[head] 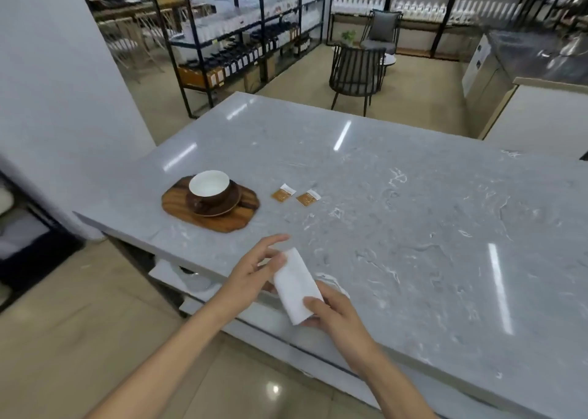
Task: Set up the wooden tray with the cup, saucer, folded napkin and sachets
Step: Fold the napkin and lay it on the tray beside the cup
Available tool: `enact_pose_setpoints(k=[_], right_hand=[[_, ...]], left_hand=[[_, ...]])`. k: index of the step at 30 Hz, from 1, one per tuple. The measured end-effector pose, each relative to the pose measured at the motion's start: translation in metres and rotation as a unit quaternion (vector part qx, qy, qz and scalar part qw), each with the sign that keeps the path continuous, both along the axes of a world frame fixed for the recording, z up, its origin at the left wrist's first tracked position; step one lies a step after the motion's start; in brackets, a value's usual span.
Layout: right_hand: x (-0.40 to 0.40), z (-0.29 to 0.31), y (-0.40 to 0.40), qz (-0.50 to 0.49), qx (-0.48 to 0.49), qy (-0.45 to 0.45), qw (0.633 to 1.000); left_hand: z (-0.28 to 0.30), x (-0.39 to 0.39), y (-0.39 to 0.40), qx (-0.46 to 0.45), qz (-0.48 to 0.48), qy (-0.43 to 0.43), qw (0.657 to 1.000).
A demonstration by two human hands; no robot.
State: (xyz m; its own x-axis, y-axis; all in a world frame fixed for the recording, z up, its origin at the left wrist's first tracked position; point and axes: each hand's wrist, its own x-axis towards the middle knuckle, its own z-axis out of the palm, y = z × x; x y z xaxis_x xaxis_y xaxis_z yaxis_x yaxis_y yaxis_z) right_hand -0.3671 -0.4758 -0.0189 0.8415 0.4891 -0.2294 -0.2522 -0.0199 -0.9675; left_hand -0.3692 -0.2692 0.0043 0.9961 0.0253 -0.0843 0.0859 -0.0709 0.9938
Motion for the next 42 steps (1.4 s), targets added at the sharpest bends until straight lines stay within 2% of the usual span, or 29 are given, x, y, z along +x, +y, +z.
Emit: enact_pose_setpoints(k=[3, 8, 13, 19, 24, 30, 34, 37, 42], right_hand=[[-0.009, 0.005, 0.046, 0.015, -0.014, -0.016, 1.0], [-0.021, 0.007, 0.12, -0.056, -0.01, -0.034, 0.998], [-0.035, 0.007, 0.186, -0.086, 0.016, -0.073, 0.993], [-0.045, 0.008, 0.247, -0.094, 0.024, -0.123, 0.988], [-0.037, 0.008, 0.281, -0.107, 0.012, -0.128, 0.986], [-0.009, -0.005, 0.321, -0.112, -0.003, -0.125, 0.986], [0.016, -0.018, 0.355, -0.123, -0.019, -0.112, 0.986], [0.034, -0.021, 0.383, -0.149, -0.02, -0.089, 0.985], [0.065, -0.032, 0.419, -0.218, -0.023, -0.069, 0.973]], left_hand=[[0.005, -0.016, 0.048, 0.006, 0.025, 0.016, 1.0], [-0.001, -0.037, 0.132, 0.002, 0.067, 0.006, 0.998], [-0.009, -0.051, 0.2, -0.017, 0.115, 0.008, 0.993], [-0.014, -0.06, 0.254, 0.009, 0.121, -0.023, 0.992], [-0.024, -0.057, 0.287, 0.016, 0.125, -0.047, 0.991], [-0.036, -0.029, 0.332, -0.006, 0.108, -0.014, 0.994], [-0.042, 0.004, 0.372, 0.047, 0.08, -0.008, 0.996], [-0.042, 0.032, 0.396, 0.053, 0.065, -0.018, 0.996], [-0.045, 0.082, 0.424, -0.009, 0.07, 0.003, 0.997]])
